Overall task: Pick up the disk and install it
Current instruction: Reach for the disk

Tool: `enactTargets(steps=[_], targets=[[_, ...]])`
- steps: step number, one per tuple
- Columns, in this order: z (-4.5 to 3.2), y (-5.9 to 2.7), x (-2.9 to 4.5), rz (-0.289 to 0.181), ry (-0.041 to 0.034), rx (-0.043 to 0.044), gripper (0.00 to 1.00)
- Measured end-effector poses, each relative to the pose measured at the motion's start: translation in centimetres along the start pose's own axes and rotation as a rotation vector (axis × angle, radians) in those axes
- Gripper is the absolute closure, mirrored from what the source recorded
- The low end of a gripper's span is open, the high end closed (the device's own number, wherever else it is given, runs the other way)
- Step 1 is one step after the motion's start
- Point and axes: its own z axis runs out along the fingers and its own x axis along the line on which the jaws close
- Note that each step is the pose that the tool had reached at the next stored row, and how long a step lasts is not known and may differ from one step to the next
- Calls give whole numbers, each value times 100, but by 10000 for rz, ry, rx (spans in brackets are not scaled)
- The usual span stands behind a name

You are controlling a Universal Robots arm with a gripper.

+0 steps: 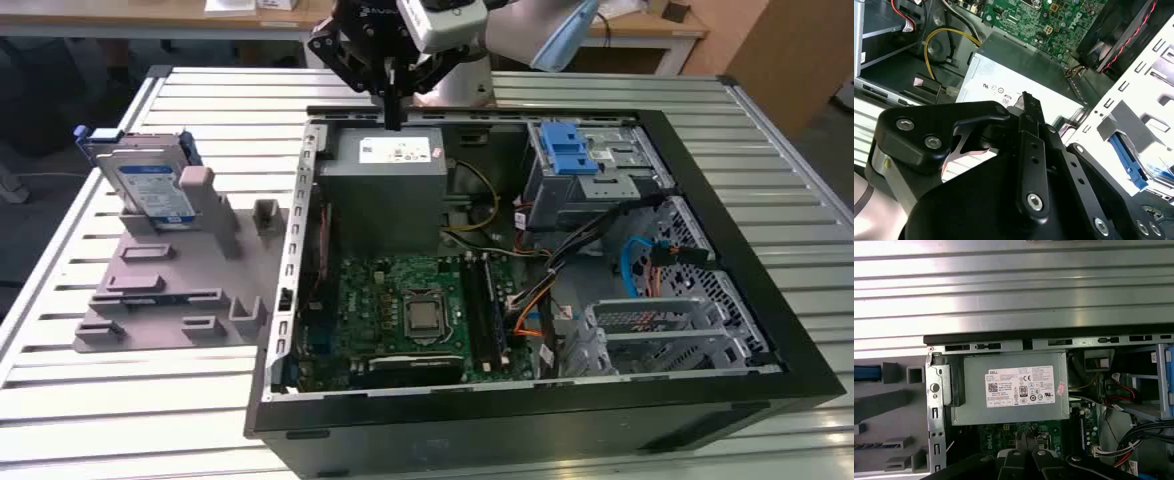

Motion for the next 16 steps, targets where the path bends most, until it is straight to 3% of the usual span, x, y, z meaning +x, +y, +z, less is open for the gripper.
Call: enactTargets(steps=[16], targets=[[-1,-2,27,0,0,0,89]])
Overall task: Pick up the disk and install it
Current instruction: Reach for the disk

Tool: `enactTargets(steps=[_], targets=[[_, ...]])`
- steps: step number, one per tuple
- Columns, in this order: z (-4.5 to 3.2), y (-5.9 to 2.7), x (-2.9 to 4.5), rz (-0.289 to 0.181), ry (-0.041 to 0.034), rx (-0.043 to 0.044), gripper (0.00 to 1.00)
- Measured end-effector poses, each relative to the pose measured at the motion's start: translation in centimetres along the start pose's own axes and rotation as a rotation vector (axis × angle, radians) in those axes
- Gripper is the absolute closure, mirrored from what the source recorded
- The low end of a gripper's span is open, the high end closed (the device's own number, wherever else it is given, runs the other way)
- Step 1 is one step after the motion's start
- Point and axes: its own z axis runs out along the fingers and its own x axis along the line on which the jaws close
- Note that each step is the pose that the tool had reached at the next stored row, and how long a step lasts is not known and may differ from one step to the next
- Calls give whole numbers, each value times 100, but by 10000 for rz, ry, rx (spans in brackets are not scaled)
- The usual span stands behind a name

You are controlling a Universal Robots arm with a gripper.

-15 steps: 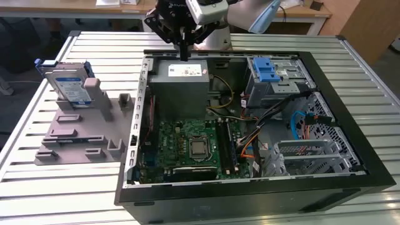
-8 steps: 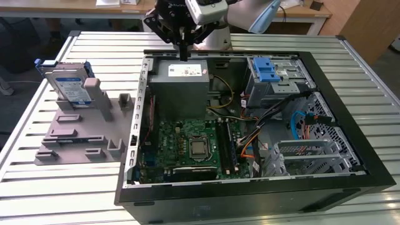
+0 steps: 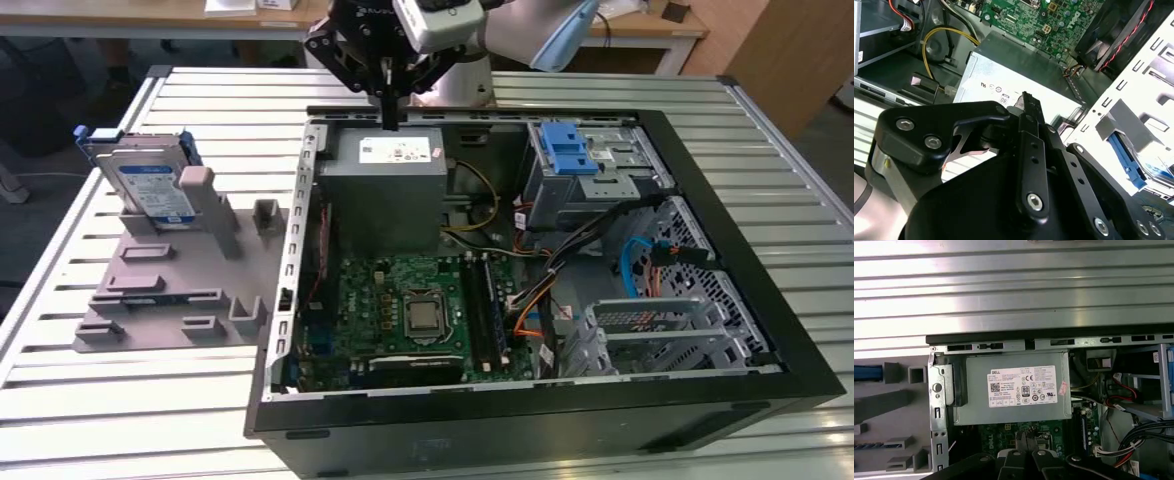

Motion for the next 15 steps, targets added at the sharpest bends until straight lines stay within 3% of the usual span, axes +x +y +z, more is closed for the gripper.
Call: enactTargets(steps=[15], targets=[[-2,-6,86,0,0,0,89]])
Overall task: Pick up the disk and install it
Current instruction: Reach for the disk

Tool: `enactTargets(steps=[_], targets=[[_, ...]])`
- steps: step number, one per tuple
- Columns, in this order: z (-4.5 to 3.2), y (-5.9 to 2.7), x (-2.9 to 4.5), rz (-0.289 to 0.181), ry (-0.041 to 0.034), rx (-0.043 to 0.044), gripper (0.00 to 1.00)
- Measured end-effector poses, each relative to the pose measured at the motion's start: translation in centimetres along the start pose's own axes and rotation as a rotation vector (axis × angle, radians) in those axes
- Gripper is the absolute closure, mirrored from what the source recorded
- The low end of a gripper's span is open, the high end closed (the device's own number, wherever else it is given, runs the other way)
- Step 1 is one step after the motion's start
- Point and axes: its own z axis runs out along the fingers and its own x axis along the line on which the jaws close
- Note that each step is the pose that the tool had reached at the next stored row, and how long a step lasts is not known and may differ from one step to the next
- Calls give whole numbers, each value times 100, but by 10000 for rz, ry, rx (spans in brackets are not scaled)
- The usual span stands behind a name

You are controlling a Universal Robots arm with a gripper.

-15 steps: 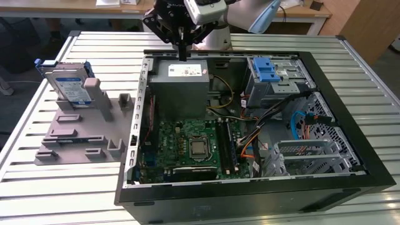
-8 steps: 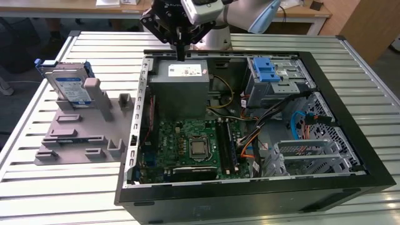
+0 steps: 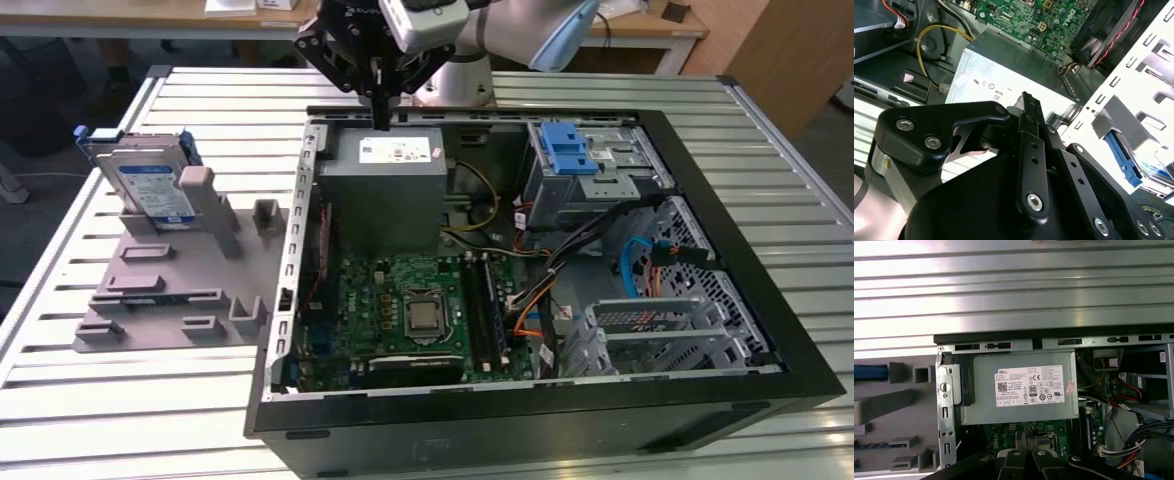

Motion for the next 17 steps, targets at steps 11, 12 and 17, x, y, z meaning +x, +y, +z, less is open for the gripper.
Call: enactTargets(steps=[11,12,17], targets=[[-1,-4,48,0,0,0,89],[-1,-4,51,0,0,0,89],[-2,-5,69,0,0,0,89]])
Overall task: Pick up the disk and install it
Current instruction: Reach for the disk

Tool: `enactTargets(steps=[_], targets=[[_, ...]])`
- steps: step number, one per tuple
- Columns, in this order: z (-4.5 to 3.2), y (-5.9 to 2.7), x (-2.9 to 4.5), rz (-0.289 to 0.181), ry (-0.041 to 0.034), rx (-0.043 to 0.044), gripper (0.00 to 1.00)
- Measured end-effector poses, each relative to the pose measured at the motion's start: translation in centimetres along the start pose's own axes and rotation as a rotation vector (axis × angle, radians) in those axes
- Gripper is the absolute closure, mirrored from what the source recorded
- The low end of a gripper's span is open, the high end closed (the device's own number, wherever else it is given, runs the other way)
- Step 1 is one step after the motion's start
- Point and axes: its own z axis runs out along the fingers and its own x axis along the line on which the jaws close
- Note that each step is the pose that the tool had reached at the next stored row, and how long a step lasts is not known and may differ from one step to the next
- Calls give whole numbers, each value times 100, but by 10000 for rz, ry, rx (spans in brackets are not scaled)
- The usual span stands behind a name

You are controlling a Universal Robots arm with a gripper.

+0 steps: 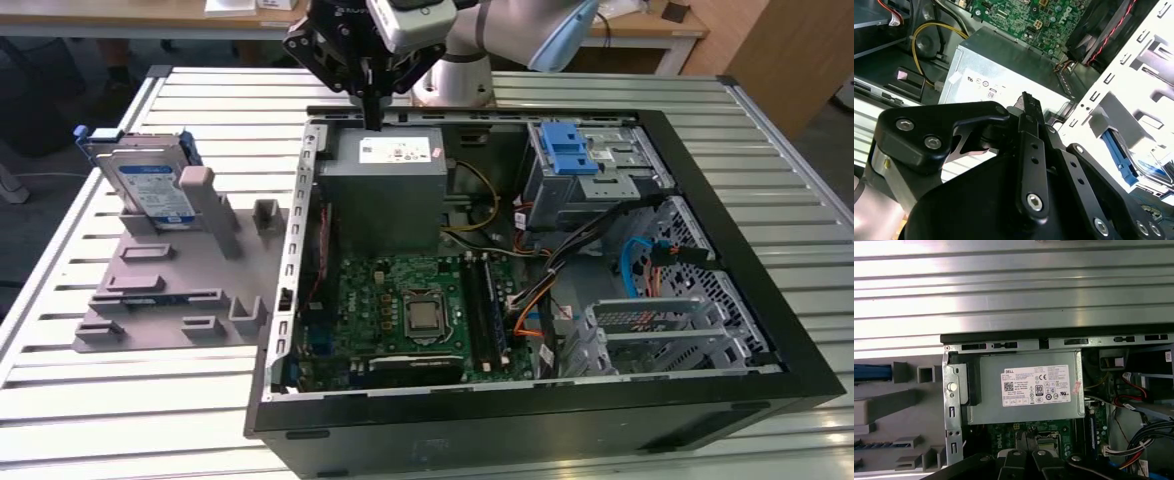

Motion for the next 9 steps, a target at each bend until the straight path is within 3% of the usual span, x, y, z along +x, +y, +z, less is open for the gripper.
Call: enactTargets(steps=[9], targets=[[-1,-3,40,0,0,0,89]])
